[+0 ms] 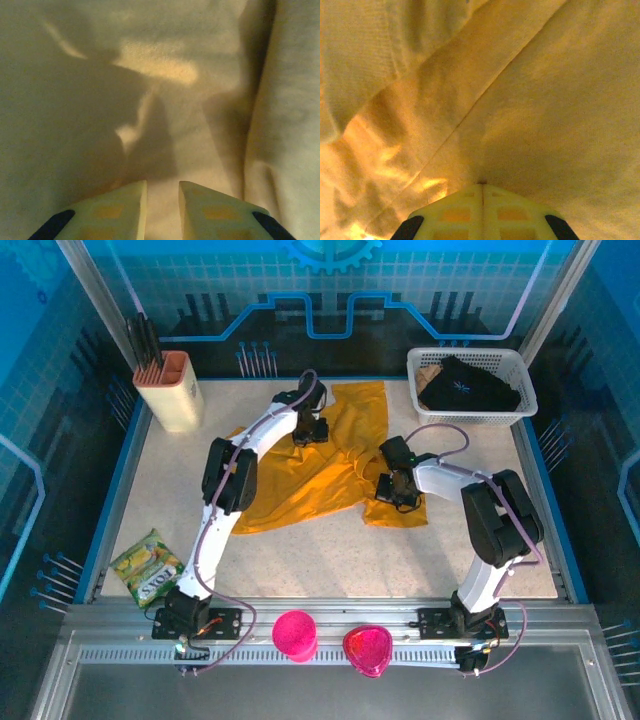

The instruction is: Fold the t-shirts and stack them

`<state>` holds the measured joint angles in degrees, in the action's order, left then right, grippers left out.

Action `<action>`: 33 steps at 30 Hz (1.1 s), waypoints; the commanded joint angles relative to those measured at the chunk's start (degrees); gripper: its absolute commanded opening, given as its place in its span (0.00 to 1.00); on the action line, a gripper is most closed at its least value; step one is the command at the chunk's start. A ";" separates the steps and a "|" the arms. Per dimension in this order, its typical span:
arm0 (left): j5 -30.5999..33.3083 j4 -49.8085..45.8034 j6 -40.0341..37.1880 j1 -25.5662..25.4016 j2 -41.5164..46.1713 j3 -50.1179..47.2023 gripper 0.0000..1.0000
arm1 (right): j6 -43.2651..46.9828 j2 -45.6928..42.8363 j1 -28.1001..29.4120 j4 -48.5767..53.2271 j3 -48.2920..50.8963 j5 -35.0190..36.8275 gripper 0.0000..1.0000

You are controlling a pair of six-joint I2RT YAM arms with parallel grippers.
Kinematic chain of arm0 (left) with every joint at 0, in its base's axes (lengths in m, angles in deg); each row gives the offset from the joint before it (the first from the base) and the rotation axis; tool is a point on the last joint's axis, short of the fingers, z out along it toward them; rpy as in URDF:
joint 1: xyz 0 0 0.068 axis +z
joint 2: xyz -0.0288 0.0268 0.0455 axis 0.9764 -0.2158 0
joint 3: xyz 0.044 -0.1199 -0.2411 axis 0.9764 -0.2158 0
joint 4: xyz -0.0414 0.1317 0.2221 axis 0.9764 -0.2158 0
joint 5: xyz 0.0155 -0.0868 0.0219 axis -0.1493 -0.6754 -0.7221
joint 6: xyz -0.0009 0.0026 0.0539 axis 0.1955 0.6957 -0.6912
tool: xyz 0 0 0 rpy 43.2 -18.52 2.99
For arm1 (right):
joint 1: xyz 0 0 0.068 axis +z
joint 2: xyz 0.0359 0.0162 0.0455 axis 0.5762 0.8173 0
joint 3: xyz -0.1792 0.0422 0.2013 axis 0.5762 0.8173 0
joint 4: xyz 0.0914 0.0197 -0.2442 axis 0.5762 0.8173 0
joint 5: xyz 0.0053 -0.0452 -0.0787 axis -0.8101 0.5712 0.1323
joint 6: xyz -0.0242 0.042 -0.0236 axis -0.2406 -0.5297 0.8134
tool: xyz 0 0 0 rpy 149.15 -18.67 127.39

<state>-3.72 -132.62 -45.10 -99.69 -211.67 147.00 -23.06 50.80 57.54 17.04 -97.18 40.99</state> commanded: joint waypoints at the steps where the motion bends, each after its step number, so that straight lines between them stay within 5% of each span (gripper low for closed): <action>1: -2.22 -0.85 2.06 -0.17 -2.94 4.95 0.24 | -6.31 0.57 -0.82 -0.92 3.43 -0.62 0.00; 11: -0.75 -1.56 5.32 -0.17 -6.34 5.36 0.24 | -21.96 -9.67 -0.54 1.43 18.81 -1.61 0.00; 23: -1.41 -1.14 5.75 -0.26 -4.88 3.20 0.24 | -36.29 -42.64 6.83 15.69 31.13 -0.73 0.00; 26: -1.42 -0.18 5.38 -0.52 -2.52 0.85 0.24 | -33.48 -49.28 7.11 19.45 27.91 0.99 0.02; 30: -2.03 2.30 3.68 -1.95 5.29 -3.45 0.28 | -20.41 -49.04 5.10 24.99 16.36 7.44 0.26; 33: -1.34 1.75 1.56 -3.68 11.70 -3.96 0.44 | -8.21 -42.40 0.98 24.68 7.83 6.33 0.40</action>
<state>-4.60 -130.13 -41.08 -101.09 -208.63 143.41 -44.44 4.18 61.58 38.77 -82.75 44.55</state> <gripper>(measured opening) 0.399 0.375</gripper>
